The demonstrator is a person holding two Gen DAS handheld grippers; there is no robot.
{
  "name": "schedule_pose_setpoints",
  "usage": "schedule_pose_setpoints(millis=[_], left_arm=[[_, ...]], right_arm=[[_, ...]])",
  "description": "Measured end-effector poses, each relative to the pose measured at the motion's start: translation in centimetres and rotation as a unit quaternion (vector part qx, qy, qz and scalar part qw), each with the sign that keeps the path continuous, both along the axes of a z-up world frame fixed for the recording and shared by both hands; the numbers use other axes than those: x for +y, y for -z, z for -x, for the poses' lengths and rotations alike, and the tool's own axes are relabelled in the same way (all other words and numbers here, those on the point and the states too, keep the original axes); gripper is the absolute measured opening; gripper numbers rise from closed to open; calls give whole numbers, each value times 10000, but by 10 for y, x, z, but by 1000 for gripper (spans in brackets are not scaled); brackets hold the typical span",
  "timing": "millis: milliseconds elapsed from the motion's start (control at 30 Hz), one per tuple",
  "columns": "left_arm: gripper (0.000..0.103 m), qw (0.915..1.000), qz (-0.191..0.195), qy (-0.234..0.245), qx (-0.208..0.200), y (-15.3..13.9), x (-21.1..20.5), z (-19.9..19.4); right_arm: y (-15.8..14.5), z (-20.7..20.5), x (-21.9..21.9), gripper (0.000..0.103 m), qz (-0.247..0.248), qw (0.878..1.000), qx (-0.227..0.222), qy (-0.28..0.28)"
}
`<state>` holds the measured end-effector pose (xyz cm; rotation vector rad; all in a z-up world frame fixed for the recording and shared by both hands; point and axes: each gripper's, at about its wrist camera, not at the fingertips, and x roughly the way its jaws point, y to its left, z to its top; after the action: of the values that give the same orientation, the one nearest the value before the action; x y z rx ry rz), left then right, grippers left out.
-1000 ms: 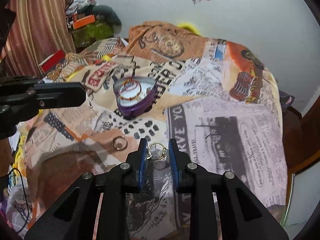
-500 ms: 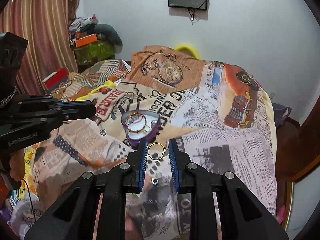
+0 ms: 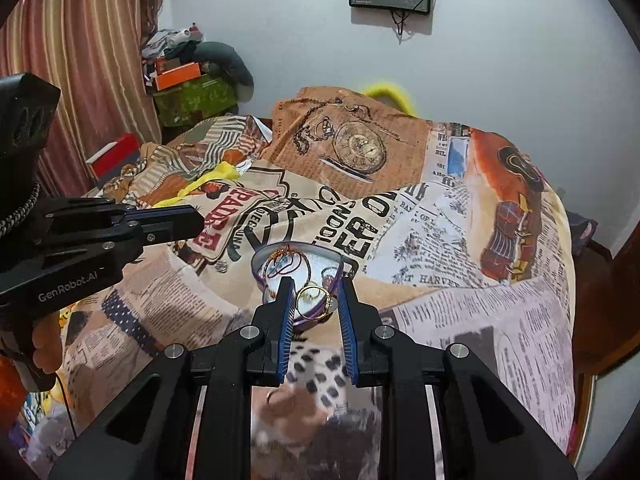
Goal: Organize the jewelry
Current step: 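Carry both held rings in the grippers over the purple heart tin, then open the left gripper over the tin while the right gripper releases its ring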
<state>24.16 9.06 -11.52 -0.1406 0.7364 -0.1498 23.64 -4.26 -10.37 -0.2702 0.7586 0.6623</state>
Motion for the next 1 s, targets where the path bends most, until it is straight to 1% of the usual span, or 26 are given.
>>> schedule_pose_setpoints(millis=[200,367,567,867,1000], left_arm=[[1,9999,93,-9,71,11,11,-19],[1,9995,251,9,176,23,18,-35],[1,9986,400,134,322,38,19,-50],[1,9977,394,331,448,52,12,-59],[1,9972,372,343,547,59,9,-63]], right_arm=[[16,-22,15,19,110,9996,258,-11],[28,-38,25,19,207,9985,507,-42],[43,-51,36,19,483,9964,684,-125],[60,-59,48,19,713,9939,815,-229],[64,-60,50,19,730,9930,882,-281]])
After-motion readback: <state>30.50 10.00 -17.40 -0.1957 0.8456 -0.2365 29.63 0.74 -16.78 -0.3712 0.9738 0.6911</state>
